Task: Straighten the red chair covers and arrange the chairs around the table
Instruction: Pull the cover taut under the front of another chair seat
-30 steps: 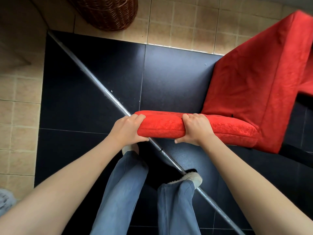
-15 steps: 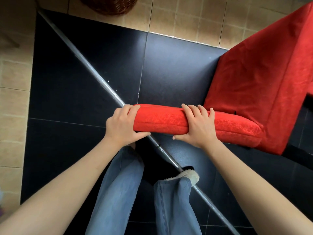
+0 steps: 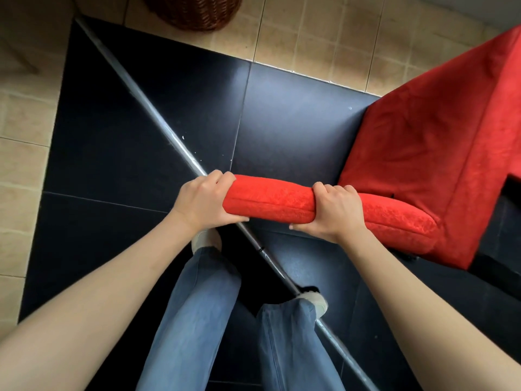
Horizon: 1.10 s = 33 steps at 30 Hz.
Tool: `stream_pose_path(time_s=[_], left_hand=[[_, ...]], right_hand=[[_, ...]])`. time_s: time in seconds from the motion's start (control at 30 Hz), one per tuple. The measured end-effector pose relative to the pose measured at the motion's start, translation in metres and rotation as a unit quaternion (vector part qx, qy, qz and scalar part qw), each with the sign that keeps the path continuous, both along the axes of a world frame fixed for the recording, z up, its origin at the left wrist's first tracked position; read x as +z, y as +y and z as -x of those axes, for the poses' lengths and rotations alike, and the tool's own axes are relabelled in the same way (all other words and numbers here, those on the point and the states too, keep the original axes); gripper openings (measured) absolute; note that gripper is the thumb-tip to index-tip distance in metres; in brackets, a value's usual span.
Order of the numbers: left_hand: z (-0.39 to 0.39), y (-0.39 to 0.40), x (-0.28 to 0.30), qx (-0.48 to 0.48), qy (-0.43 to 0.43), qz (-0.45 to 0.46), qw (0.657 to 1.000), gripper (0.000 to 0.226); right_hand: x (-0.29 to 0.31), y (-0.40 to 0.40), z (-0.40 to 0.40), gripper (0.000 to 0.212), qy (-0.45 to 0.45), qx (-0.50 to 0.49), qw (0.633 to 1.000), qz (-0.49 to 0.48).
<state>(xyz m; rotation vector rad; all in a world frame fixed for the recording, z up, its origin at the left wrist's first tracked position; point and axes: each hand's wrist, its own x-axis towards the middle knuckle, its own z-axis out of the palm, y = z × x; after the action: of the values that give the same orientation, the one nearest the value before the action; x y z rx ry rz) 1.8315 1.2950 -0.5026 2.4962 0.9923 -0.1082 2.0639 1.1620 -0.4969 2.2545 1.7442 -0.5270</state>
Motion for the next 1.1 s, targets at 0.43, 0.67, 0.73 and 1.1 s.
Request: stream_pose_path(time_s=[0.43, 0.67, 0.73, 1.1], left_hand=[[-0.008, 0.045, 0.063, -0.06, -0.005, -0.053, 0.997, 0.071], [-0.011, 0.058, 0.115, -0.086, -0.003, -0.07, 0.994, 0.072], [-0.014, 0.06, 0.13, -0.096, -0.005, -0.08, 0.992, 0.071], [-0.043, 0.057, 0.208, -0.115, -0.088, -0.162, 0.976, 0.072]], right_hand=[[0.049, 0.033, -0.002, 0.072, 0.019, -0.006, 0.999, -0.038], [0.088, 0.036, 0.002, 0.068, 0.035, -0.028, 0.997, -0.06], [0.099, 0.036, 0.002, 0.067, 0.034, -0.029, 0.997, -0.063], [0.167, 0.017, -0.011, 0.062, 0.046, -0.078, 0.992, -0.087]])
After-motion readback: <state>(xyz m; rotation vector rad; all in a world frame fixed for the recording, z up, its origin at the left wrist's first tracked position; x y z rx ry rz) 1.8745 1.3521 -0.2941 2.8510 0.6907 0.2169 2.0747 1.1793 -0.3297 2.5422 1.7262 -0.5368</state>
